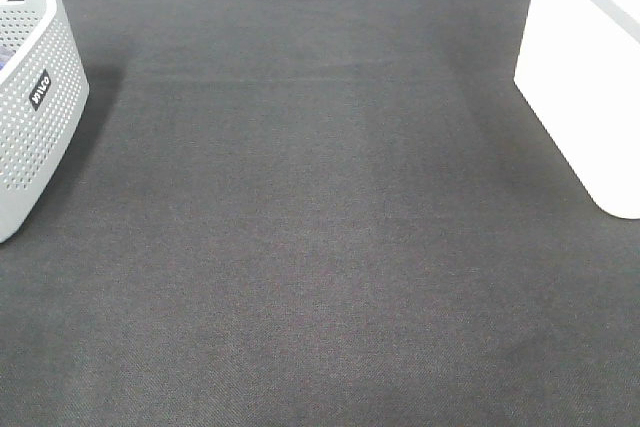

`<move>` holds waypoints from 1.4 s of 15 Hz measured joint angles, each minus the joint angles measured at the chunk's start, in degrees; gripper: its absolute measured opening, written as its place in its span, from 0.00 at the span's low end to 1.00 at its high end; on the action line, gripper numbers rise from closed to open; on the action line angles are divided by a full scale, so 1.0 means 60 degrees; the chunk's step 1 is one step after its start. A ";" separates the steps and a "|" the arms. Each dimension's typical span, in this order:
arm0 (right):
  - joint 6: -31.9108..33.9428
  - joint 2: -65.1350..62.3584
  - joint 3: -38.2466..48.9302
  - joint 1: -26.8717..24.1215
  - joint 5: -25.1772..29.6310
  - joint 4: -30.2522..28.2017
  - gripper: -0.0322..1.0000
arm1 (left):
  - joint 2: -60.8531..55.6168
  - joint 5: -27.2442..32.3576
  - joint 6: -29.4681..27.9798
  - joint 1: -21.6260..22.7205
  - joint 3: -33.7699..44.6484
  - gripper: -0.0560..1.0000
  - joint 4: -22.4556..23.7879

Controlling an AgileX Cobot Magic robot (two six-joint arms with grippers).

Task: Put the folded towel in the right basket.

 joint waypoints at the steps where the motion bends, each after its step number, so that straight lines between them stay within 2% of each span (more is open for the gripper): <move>1: -0.0143 -0.0248 0.0000 0.0000 0.0000 0.0124 0.58 | 0.0000 0.0000 0.0000 0.0000 0.0000 0.88 0.0000; 14: -0.0172 -0.0583 0.0000 0.0000 0.0000 0.0134 0.58 | 0.0000 0.0000 0.0000 0.0000 0.0000 0.88 0.0000; 18: -0.0172 -0.0583 0.0000 -0.0544 0.0000 0.0181 0.58 | 0.0000 0.0000 0.0000 0.0000 0.0000 0.88 0.0000; 21: -0.0172 -0.0583 0.0000 -0.0544 0.0000 0.0229 0.58 | 0.0000 0.0000 0.0000 0.0000 0.0000 0.88 0.0000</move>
